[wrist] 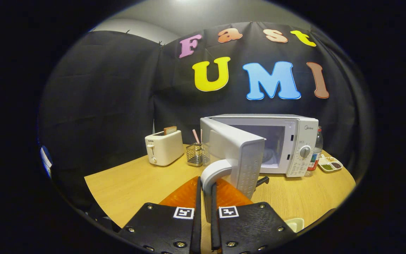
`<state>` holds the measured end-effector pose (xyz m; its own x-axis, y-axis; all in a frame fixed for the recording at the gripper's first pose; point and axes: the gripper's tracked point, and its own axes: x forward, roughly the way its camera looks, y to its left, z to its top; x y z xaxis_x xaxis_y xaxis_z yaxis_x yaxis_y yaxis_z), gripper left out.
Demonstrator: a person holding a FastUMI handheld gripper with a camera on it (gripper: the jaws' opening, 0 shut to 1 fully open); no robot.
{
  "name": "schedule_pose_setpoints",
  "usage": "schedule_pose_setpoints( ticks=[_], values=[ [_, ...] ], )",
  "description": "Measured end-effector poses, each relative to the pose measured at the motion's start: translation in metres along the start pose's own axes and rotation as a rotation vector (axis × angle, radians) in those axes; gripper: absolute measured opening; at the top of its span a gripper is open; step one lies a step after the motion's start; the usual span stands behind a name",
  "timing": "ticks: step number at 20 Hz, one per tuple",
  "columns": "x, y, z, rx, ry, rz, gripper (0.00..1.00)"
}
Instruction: Open the microwave, put the food inside, and close the microwave door.
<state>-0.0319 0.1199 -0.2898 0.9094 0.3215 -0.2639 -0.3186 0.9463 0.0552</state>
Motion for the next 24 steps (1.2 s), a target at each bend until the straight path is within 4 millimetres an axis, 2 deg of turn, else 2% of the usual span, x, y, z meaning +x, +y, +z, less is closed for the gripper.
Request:
schedule_pose_setpoints(
  ticks=[8, 12, 18, 20, 22, 23, 24],
  values=[
    [0.008, 0.064, 0.0, 0.05, -0.025, -0.193, 0.14],
    [0.02, 0.108, 0.002, -0.008, -0.082, -0.284, 0.14],
    [0.035, 0.135, 0.001, 0.022, -0.112, -0.38, 0.15],
    [0.035, 0.137, 0.0, 0.024, -0.102, -0.388, 0.24],
    [0.035, 0.142, -0.001, 0.039, -0.088, -0.359, 0.27],
    [0.031, 0.146, -0.001, 0.044, -0.078, -0.34, 0.42],
    [0.029, 0.152, -0.002, 0.048, -0.073, -0.318, 0.45]
  ],
)
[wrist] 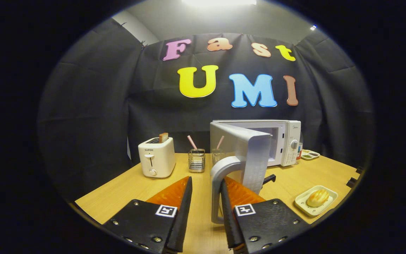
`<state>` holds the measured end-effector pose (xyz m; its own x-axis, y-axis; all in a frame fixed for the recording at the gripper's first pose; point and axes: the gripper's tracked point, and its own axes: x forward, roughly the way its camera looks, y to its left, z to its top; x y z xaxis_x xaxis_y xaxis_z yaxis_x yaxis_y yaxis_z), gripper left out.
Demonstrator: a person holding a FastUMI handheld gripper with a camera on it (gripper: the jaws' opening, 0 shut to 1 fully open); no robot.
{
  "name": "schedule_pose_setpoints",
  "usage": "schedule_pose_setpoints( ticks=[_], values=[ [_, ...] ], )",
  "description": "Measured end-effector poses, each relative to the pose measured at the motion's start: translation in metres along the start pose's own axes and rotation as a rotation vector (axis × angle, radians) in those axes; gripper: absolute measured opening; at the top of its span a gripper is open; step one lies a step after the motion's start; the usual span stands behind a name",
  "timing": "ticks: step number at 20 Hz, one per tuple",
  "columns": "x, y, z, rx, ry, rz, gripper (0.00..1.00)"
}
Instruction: Open the microwave, put the food inside, and close the microwave door.
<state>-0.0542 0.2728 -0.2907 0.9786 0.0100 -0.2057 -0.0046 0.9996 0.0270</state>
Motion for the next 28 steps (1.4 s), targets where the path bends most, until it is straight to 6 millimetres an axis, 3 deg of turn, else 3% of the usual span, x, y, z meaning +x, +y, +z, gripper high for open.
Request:
schedule_pose_setpoints(
  ticks=[1, 5, 8, 10, 11, 12, 15, 19, 24, 28],
  values=[
    [-0.005, 0.001, 0.003, 0.007, -0.006, 0.019, 0.57],
    [-0.031, 0.014, 0.015, -0.008, -0.025, 0.172, 0.57],
    [-0.059, 0.031, 0.013, -0.029, -0.012, 0.42, 0.59],
    [-0.082, 0.029, 0.002, -0.033, 0.053, 0.586, 0.8],
    [-0.089, 0.019, -0.001, -0.043, 0.072, 0.614, 0.89],
    [-0.095, 0.004, 0.001, -0.043, 0.075, 0.628, 0.91],
    [-0.099, -0.042, 0.011, -0.033, 0.036, 0.638, 0.9],
    [-0.087, -0.117, 0.008, -0.066, 0.02, 0.587, 0.9],
    [-0.068, -0.21, -0.014, -0.129, 0.039, 0.526, 0.91],
    [-0.049, -0.273, -0.052, -0.153, 0.14, 0.437, 0.91]
  ],
)
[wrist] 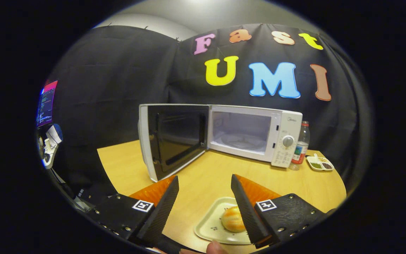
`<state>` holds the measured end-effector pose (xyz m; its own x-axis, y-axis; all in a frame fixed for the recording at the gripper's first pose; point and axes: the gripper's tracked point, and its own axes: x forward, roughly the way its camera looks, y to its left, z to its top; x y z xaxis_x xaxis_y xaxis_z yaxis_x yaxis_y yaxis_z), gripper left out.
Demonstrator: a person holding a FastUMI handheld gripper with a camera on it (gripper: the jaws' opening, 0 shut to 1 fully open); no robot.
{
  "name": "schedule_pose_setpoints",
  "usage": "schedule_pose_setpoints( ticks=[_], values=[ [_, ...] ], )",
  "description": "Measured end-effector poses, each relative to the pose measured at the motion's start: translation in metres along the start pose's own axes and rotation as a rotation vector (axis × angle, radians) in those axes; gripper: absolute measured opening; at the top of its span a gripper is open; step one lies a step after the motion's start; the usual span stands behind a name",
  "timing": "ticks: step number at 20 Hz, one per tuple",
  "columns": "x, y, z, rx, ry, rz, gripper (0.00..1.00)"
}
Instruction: Open the microwave, put the food inside, and close the microwave door.
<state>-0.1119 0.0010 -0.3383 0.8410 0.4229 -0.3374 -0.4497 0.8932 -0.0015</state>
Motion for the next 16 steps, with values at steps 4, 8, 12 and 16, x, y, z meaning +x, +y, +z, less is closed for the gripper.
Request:
schedule_pose_setpoints(
  ticks=[4, 8, 12, 16],
  values=[
    [-0.005, -0.032, -0.026, 0.08, 0.03, -0.029, 0.93],
    [-0.006, -0.047, -0.04, 0.084, 0.031, -0.057, 0.95],
    [0.002, -0.037, -0.055, 0.041, 0.063, -0.02, 0.95],
    [0.008, -0.044, -0.075, 0.039, 0.129, -0.029, 0.95]
  ],
)
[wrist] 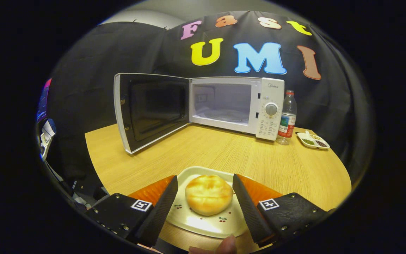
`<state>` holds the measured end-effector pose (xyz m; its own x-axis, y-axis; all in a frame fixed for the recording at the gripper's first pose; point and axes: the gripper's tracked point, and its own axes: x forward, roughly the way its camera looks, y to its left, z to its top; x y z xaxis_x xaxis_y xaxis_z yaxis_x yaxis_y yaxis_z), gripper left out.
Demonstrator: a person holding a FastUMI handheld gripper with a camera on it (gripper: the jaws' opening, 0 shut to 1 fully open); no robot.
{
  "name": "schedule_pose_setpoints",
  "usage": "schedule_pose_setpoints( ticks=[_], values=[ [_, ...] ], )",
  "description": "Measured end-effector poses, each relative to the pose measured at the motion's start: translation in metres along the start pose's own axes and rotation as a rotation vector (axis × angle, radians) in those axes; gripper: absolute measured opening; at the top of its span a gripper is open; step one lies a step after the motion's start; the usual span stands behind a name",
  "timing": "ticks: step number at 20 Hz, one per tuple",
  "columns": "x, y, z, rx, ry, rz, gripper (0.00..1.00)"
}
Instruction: Open the microwave, put the food inside, and close the microwave door.
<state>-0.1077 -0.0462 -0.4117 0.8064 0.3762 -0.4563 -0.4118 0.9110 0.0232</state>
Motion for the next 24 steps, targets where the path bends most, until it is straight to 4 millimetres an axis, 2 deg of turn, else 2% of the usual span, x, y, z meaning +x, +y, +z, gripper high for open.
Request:
schedule_pose_setpoints(
  ticks=[3, 6, 10, 13, 14, 17, 20, 24],
  values=[
    [0.005, -0.006, -0.008, -0.005, 0.048, -0.02, 0.95],
    [0.012, -0.006, -0.03, 0.034, 0.134, -0.009, 0.95],
    [0.011, 0.0, -0.024, 0.093, 0.112, 0.016, 0.94],
    [0.01, 0.0, -0.021, 0.11, 0.116, 0.027, 0.86],
    [0.01, 0.003, -0.02, 0.11, 0.116, 0.032, 0.8],
    [0.004, 0.013, -0.002, 0.102, 0.087, 0.057, 0.8],
    [0.002, 0.027, 0.03, 0.103, 0.035, 0.089, 0.8],
    [0.012, 0.039, 0.073, 0.093, -0.013, 0.097, 0.8]
  ],
)
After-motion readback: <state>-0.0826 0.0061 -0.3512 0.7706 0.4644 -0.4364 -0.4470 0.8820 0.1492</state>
